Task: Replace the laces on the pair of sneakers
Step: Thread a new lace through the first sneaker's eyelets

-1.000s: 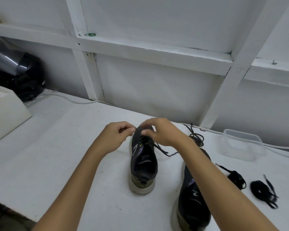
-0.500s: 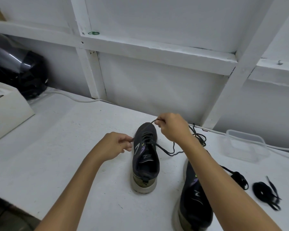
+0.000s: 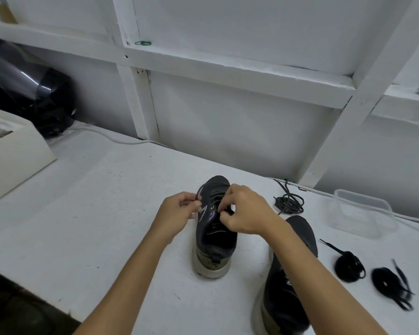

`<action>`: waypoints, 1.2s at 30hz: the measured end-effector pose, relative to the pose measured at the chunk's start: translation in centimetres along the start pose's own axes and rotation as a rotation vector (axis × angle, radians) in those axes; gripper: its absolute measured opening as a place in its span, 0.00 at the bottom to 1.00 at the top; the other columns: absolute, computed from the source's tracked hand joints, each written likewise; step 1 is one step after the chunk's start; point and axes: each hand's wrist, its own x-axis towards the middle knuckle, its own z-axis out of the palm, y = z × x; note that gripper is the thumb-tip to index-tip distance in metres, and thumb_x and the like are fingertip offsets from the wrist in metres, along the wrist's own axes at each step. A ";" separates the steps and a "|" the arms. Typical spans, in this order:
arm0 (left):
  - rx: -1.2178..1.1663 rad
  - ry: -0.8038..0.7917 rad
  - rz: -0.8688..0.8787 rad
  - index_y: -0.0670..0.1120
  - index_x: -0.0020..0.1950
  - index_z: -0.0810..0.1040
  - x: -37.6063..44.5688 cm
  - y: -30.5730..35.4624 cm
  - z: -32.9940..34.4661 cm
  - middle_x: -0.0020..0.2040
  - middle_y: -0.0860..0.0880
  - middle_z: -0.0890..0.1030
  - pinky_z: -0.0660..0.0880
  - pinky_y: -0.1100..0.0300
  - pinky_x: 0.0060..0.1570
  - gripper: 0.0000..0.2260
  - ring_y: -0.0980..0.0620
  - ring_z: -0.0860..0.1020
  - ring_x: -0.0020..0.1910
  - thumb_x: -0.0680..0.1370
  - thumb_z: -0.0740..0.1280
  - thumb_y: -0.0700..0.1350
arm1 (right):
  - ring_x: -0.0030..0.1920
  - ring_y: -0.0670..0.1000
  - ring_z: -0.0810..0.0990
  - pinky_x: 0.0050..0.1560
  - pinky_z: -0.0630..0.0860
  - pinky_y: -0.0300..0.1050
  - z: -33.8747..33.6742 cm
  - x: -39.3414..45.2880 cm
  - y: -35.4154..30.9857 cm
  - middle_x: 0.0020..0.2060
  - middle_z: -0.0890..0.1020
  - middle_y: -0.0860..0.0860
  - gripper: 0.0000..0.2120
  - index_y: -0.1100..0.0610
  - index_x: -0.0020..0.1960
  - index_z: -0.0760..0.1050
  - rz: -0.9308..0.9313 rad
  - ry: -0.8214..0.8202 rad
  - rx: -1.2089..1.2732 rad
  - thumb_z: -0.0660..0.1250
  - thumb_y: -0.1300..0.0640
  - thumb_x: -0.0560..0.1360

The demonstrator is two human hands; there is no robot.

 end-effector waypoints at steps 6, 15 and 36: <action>-0.069 0.006 -0.018 0.46 0.51 0.82 -0.4 -0.7 1.2 0.41 0.48 0.86 0.79 0.66 0.42 0.04 0.56 0.84 0.43 0.77 0.72 0.40 | 0.43 0.48 0.75 0.42 0.75 0.43 0.7 0.8 -0.7 0.44 0.73 0.43 0.09 0.48 0.48 0.85 0.061 -0.050 0.002 0.71 0.48 0.70; -0.050 0.050 0.010 0.48 0.49 0.83 -0.8 -0.8 1.6 0.41 0.50 0.86 0.75 0.72 0.36 0.03 0.62 0.82 0.39 0.77 0.73 0.42 | 0.40 0.34 0.77 0.39 0.68 0.26 2.7 0.0 -0.3 0.32 0.77 0.33 0.07 0.45 0.51 0.87 0.142 0.093 0.308 0.74 0.48 0.74; 0.376 -0.054 0.132 0.65 0.48 0.78 -3.8 0.6 1.6 0.42 0.68 0.80 0.71 0.78 0.39 0.05 0.73 0.77 0.44 0.77 0.71 0.54 | 0.48 0.48 0.79 0.42 0.72 0.37 0.6 1.4 -0.8 0.45 0.81 0.45 0.05 0.49 0.47 0.78 0.239 -0.109 0.284 0.65 0.54 0.81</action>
